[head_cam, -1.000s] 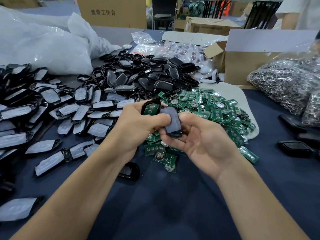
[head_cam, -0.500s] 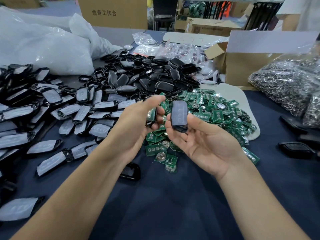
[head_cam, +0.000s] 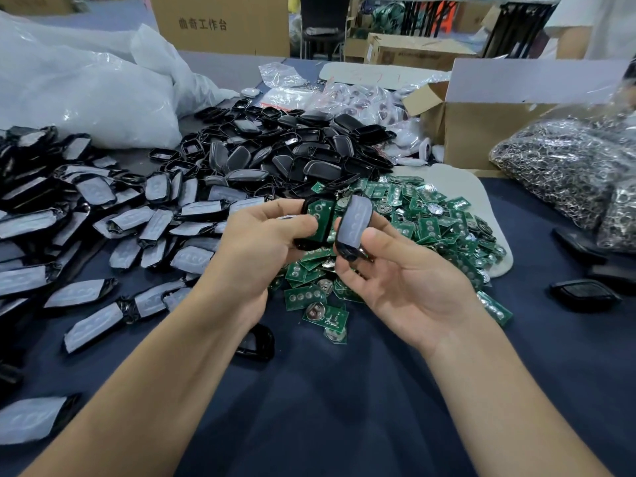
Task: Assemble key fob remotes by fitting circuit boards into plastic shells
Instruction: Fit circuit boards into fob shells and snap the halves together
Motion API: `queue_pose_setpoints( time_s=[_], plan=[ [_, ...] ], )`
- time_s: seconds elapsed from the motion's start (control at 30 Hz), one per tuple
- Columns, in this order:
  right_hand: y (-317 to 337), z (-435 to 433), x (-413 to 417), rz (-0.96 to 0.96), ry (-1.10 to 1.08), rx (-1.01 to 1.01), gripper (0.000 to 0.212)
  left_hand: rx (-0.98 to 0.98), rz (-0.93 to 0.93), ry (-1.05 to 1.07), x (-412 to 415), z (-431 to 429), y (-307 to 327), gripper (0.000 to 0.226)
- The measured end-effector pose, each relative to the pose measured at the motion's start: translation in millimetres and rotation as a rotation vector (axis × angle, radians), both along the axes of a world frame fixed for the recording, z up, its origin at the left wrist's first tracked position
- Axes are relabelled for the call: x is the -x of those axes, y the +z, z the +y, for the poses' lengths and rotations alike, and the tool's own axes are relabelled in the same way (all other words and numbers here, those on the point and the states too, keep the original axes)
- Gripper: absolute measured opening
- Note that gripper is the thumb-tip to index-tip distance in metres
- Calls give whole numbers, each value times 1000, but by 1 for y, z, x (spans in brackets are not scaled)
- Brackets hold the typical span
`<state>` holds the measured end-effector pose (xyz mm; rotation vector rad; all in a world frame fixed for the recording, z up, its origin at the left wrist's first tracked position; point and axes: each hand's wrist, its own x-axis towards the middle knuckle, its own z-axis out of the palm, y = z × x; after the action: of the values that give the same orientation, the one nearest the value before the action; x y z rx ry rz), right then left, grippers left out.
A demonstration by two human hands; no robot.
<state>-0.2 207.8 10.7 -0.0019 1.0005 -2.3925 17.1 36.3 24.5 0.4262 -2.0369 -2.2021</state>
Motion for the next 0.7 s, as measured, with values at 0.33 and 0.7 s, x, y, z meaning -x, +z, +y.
queue_pose_setpoints(
  time_s=[0.33,0.7],
  plan=[
    [0,-5,-2,43,-38,-34,46,-44,-13,-5,0,-3,3,8],
    [2,-4,-2,40,-63,-35,30,48,56,43,1,-3,0,13]
  ],
)
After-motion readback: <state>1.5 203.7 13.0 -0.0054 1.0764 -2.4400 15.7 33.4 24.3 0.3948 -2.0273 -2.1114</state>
